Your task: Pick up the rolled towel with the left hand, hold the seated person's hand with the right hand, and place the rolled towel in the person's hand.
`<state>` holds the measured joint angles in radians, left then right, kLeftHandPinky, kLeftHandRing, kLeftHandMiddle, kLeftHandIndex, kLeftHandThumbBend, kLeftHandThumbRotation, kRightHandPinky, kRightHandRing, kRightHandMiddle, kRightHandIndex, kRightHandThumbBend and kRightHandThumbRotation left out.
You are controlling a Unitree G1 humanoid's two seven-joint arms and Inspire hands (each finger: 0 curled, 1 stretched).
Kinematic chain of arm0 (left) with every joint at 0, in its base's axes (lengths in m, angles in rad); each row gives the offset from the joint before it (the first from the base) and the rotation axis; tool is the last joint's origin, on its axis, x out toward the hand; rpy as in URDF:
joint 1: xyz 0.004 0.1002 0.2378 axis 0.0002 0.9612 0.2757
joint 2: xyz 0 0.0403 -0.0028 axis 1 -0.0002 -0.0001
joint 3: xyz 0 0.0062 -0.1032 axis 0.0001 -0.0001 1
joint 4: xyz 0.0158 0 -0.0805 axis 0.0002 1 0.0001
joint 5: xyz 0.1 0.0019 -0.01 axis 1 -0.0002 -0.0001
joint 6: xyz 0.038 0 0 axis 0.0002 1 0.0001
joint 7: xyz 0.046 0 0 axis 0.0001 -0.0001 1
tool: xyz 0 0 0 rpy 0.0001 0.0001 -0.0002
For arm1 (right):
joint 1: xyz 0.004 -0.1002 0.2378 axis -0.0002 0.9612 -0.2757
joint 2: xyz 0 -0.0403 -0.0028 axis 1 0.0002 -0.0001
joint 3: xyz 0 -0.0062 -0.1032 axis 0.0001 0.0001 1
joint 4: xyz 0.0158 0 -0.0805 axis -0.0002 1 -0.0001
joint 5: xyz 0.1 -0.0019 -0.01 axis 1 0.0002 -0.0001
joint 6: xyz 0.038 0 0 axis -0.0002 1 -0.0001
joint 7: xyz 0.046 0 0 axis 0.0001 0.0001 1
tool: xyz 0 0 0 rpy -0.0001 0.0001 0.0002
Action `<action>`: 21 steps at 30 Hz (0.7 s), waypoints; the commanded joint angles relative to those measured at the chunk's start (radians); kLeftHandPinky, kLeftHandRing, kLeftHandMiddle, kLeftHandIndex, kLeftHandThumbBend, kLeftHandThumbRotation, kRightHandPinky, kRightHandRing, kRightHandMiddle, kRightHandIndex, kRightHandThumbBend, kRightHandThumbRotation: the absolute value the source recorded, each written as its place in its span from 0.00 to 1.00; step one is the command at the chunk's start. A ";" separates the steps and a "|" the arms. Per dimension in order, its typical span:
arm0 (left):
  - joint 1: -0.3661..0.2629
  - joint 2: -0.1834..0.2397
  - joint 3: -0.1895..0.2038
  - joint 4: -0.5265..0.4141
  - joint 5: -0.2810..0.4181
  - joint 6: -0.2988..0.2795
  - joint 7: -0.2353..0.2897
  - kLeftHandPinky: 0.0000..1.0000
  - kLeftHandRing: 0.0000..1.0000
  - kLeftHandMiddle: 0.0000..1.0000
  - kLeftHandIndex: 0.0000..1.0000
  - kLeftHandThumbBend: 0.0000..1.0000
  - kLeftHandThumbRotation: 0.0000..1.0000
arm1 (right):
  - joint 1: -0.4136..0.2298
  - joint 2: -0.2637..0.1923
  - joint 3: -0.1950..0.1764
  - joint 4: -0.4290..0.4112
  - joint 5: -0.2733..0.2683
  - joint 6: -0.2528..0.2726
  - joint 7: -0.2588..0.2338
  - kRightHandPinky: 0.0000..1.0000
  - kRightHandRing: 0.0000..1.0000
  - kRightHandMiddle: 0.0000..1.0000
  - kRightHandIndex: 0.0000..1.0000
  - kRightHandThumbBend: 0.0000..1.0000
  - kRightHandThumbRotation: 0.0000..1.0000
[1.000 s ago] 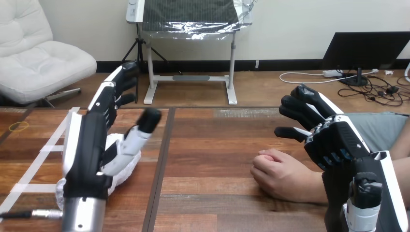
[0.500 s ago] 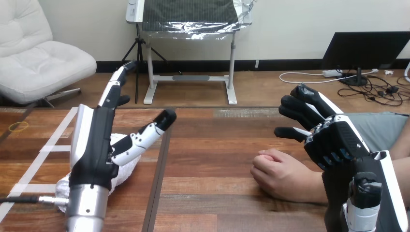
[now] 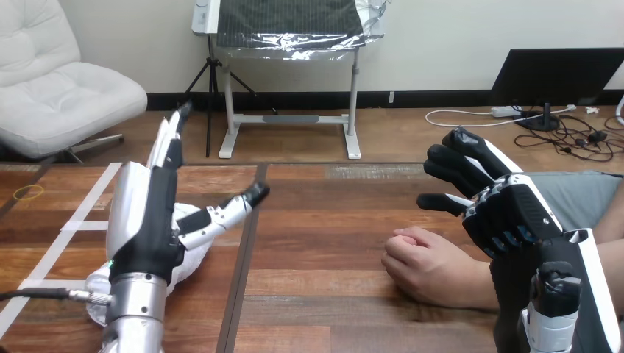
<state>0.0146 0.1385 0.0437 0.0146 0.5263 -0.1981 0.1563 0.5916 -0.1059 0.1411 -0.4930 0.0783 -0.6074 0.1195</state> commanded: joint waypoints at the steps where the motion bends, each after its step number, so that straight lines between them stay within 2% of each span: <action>1: -0.099 0.037 -0.027 0.039 0.060 0.035 0.043 0.90 0.95 0.99 0.99 0.89 0.47 | -0.051 0.014 -0.007 -0.004 -0.001 -0.014 -0.002 0.71 0.83 0.83 0.85 0.84 1.00; 10: -0.139 0.052 -0.054 0.090 0.106 0.111 0.066 0.98 0.96 1.00 1.00 0.89 0.44 | -0.044 0.016 -0.005 -0.011 0.004 -0.005 -0.005 0.71 0.83 0.83 0.85 0.86 1.00; 21: -0.187 0.072 -0.093 0.155 0.178 0.213 0.109 1.00 0.97 0.99 0.98 0.92 0.40 | -0.037 0.017 0.000 -0.013 0.008 -0.010 -0.004 0.71 0.83 0.83 0.84 0.87 1.00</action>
<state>-0.0819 0.1834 -0.0228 0.1394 0.6687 -0.0122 0.2321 0.5916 -0.1052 0.1421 -0.4929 0.0796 -0.6075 0.1194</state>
